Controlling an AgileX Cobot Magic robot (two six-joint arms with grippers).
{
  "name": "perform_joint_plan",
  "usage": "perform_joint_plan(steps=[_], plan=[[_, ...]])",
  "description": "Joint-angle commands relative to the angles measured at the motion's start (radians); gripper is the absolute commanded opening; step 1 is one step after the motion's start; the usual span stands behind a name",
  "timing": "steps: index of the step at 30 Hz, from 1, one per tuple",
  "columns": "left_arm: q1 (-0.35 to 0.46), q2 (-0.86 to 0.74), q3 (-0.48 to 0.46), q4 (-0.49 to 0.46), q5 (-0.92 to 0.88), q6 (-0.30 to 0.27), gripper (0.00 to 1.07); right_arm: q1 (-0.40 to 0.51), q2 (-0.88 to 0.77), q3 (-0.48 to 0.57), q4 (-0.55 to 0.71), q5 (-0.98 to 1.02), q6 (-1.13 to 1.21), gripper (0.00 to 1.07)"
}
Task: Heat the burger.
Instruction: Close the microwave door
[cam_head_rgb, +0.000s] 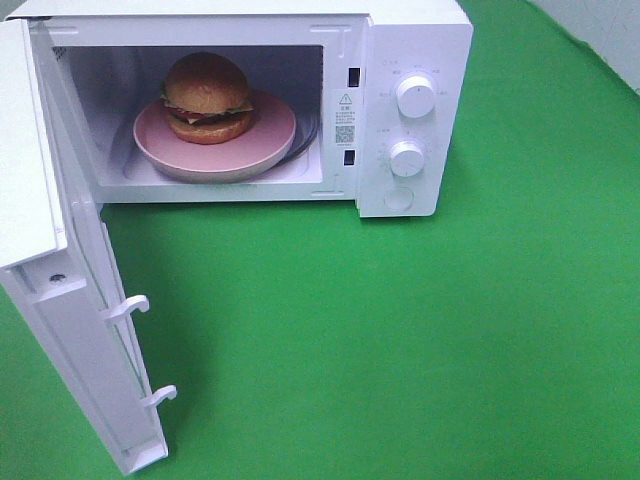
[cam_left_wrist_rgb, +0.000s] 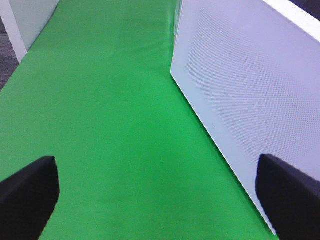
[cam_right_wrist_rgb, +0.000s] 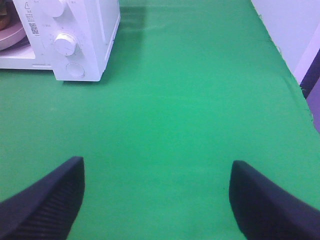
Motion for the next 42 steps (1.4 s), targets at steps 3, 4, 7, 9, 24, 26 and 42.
perform_joint_plan(steps=[3, 4, 7, 9, 24, 26, 42], plan=[[0.003, -0.004, 0.003, -0.001, -0.007, 0.002, 1.0, -0.004, -0.027, 0.003, -0.001, -0.018, -0.007, 0.76], [0.003, -0.004, 0.003, -0.001, -0.007, 0.002, 1.0, -0.004, -0.027, 0.003, -0.001, -0.018, -0.007, 0.76], [0.003, -0.004, 0.003, -0.001, -0.007, 0.002, 1.0, -0.004, -0.027, 0.003, -0.001, -0.018, -0.007, 0.76], [0.003, -0.004, 0.003, -0.001, -0.007, 0.002, 1.0, -0.004, -0.027, 0.003, -0.001, -0.018, -0.007, 0.76], [0.003, -0.004, 0.003, -0.001, -0.007, 0.002, 1.0, -0.004, -0.027, 0.003, -0.001, -0.018, -0.007, 0.76], [0.003, -0.004, 0.003, -0.001, -0.007, 0.002, 1.0, -0.004, -0.027, 0.003, -0.001, -0.018, -0.007, 0.76], [0.003, -0.004, 0.003, -0.001, -0.007, 0.002, 1.0, -0.004, -0.027, 0.003, -0.001, -0.018, -0.008, 0.76]])
